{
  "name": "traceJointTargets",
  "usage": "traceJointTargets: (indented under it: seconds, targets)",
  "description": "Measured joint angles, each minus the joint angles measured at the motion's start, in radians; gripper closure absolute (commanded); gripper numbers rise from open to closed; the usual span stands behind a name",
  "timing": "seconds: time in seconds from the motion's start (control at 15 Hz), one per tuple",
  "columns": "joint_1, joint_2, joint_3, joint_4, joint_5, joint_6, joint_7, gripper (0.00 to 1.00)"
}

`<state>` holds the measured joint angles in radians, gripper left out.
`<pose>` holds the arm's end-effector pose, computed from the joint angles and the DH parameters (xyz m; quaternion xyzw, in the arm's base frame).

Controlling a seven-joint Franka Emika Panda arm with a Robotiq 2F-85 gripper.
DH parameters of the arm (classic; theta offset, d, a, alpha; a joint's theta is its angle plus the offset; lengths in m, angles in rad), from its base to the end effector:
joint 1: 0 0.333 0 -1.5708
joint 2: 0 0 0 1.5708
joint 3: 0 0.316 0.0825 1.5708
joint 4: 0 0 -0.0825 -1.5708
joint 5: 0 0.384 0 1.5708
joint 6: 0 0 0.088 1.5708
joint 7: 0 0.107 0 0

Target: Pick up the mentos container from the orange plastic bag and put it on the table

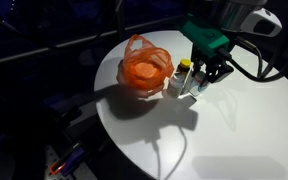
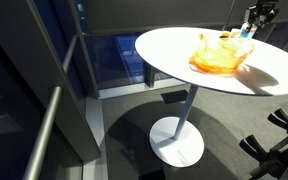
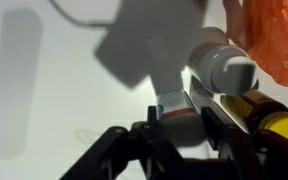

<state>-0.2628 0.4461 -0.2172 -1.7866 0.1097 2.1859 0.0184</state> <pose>0.5812 -0.2858 0.3064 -0.9630 0.2688 0.0173 0.0015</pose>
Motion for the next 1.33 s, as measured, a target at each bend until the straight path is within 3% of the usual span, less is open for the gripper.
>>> traceJointTargets:
  seconds: [1.07,1.2,1.33]
  targets:
    - [-0.02,0.109,0.0,0.072,0.006,0.0,0.064,0.77]
    - [-0.02,0.113,0.0,0.075,0.006,0.0,0.07,0.27]
    - [-0.02,0.117,0.0,0.077,0.006,0.0,0.074,0.24]
